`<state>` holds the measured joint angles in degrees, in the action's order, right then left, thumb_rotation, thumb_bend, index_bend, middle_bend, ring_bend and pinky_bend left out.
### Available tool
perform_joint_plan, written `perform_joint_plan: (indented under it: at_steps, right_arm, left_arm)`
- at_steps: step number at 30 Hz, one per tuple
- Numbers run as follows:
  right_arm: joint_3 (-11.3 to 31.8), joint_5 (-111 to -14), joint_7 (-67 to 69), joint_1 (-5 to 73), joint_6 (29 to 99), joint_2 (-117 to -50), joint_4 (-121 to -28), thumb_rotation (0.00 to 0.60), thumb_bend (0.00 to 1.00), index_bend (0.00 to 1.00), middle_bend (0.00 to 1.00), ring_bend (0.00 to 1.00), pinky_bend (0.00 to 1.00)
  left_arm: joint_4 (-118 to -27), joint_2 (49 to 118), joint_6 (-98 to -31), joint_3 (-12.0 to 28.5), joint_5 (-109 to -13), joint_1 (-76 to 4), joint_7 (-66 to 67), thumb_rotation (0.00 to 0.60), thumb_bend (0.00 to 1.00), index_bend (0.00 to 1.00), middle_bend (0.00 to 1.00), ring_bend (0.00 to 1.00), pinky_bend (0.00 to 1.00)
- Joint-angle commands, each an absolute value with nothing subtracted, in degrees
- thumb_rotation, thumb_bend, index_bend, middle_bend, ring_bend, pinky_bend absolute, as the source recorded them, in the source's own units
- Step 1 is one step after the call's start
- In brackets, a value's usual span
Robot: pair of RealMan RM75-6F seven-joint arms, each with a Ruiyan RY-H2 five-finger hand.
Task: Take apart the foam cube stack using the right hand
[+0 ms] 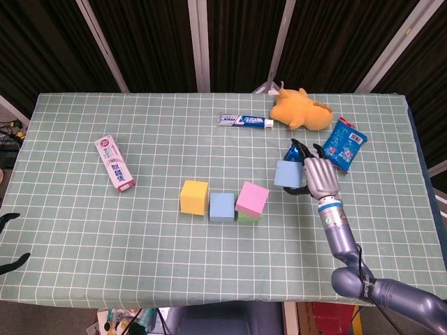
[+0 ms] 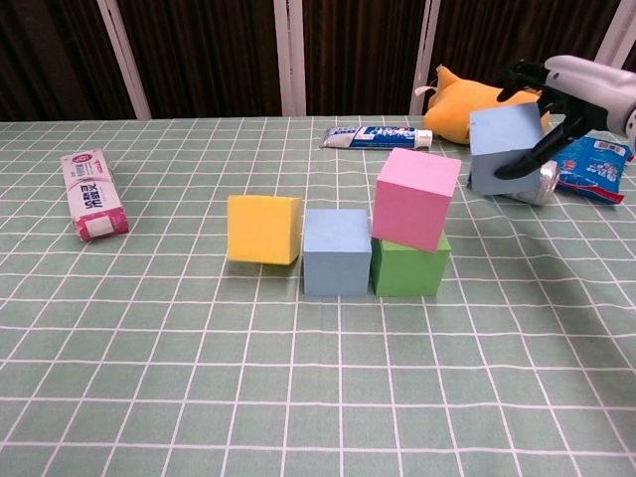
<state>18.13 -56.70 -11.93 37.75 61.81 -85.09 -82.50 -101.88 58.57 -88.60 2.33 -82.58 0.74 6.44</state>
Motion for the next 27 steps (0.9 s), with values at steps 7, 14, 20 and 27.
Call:
perform_joint_plan:
  at_steps: [7, 14, 20, 27]
  right_arm:
    - [17.5, -54.4, -10.4, 38.6, 58.8, -87.7, -78.3, 0.6, 0.1, 0.04, 0.18, 0.63, 0.09]
    - [16.2, -55.1, -11.7, 38.5, 58.8, -89.2, -73.3, 0.6, 0.1, 0.04, 0.18, 0.63, 0.09]
    - [16.6, -55.1, -10.5, 37.4, 59.2, -87.8, -72.1, 0.6, 0.1, 0.04, 0.18, 0.63, 0.09]
    - [16.1, -55.2, -8.0, 34.6, 58.8, -84.0, -72.3, 0.6, 0.1, 0.04, 0.18, 0.63, 0.09]
  left_arm:
    - [-101.7, 59.0, -87.9, 2.6, -81.8, 0.3, 7.2, 0.6, 0.13, 0.26, 0.0, 0.0, 0.0]
    - [-101.5, 59.1, -87.9, 2.9, -81.3, 0.2, 7.3, 0.6, 0.13, 0.26, 0.0, 0.0, 0.0]
    - [-101.4, 59.2, -87.2, 3.1, -80.8, -0.2, 7.3, 0.6, 0.13, 0.26, 0.0, 0.0, 0.0]
    - [-101.4, 59.2, -87.4, 3.2, -80.5, -0.2, 7.2, 0.6, 0.13, 0.26, 0.0, 0.0, 0.0]
